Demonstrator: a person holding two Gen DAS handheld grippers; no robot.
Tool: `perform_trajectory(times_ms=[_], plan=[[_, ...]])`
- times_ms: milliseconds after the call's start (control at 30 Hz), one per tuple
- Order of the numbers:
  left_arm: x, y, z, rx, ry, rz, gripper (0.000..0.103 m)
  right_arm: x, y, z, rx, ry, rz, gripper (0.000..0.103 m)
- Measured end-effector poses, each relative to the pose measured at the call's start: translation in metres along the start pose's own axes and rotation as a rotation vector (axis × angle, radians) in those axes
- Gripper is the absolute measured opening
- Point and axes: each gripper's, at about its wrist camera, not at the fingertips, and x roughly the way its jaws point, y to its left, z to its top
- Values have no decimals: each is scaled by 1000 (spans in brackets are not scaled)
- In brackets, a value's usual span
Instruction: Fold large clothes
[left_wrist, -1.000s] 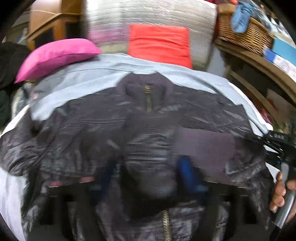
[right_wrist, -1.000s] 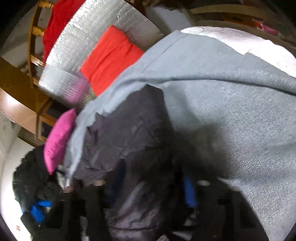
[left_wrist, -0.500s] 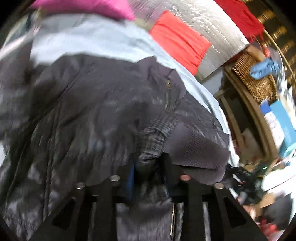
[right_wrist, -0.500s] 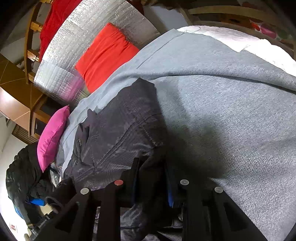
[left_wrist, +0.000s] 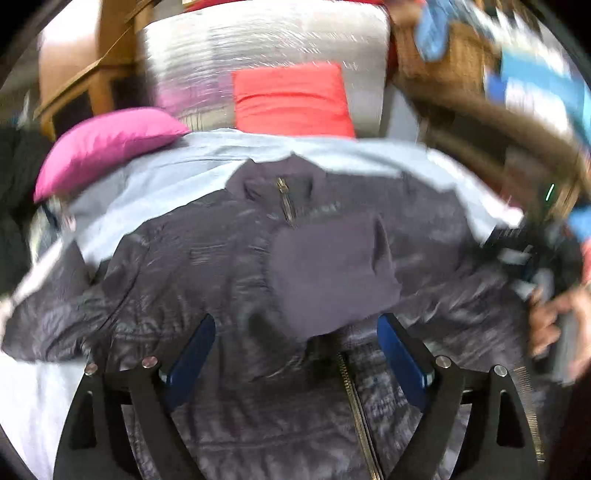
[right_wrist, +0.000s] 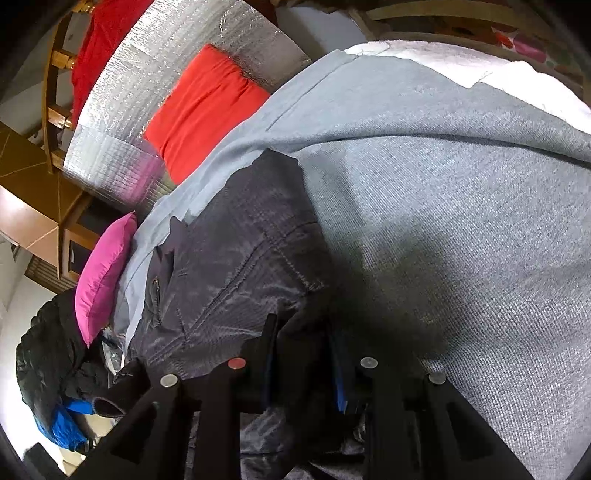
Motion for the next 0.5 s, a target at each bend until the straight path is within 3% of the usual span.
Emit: perform_trajectory(times_ms=[100, 333, 400, 500], plan=[[25, -6, 4, -5, 52, 33, 89, 1, -1, 1, 5, 3, 6, 27], [48, 5, 17, -43, 75, 4, 89, 3, -3, 2, 17, 5, 16, 29], [44, 14, 17, -85, 67, -26, 85, 2, -3, 2, 17, 5, 17, 29], [41, 35, 22, -154, 64, -86, 69, 2, -4, 2, 23, 6, 23, 29]])
